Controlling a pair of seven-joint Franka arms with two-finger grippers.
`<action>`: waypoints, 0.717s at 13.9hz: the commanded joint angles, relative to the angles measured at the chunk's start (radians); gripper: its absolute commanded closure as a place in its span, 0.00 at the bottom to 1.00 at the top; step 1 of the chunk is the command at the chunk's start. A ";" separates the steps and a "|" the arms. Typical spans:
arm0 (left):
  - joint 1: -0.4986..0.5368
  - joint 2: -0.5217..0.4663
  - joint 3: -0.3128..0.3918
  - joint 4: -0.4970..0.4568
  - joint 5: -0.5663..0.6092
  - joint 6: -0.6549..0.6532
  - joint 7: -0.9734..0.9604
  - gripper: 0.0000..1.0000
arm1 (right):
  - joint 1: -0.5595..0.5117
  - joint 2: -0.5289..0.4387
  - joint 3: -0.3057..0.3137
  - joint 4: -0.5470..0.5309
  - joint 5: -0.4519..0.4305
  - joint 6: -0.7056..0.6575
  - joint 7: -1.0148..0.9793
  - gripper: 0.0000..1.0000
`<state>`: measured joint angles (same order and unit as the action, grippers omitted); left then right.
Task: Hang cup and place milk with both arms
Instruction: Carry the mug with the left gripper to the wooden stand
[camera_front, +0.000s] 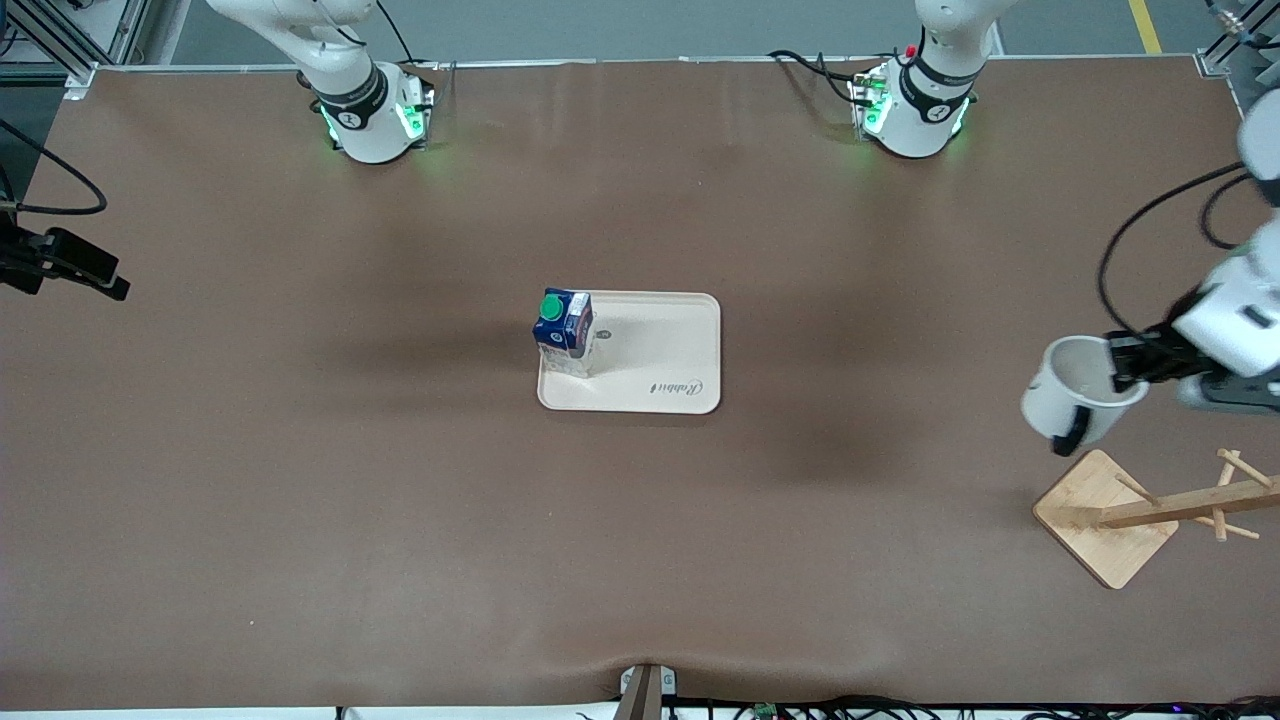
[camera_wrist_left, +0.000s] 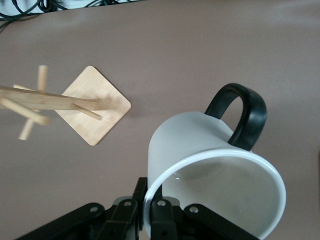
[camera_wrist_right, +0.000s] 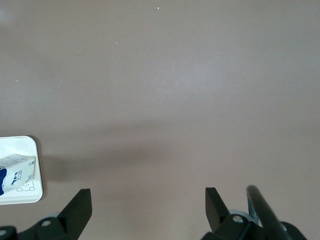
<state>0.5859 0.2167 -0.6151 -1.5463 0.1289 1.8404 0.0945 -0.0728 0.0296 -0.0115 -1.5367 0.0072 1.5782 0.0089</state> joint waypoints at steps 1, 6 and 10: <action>0.061 0.036 -0.012 0.035 -0.029 -0.023 0.120 1.00 | -0.012 0.009 0.008 0.023 0.002 -0.012 0.005 0.00; 0.167 0.142 -0.012 0.107 -0.117 -0.003 0.332 1.00 | -0.013 0.009 0.008 0.023 0.002 -0.012 0.005 0.00; 0.202 0.181 -0.012 0.127 -0.135 0.014 0.352 1.00 | -0.012 0.009 0.008 0.023 0.002 -0.012 0.005 0.00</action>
<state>0.7649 0.3806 -0.6123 -1.4461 0.0261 1.8523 0.4284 -0.0728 0.0297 -0.0114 -1.5364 0.0072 1.5782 0.0089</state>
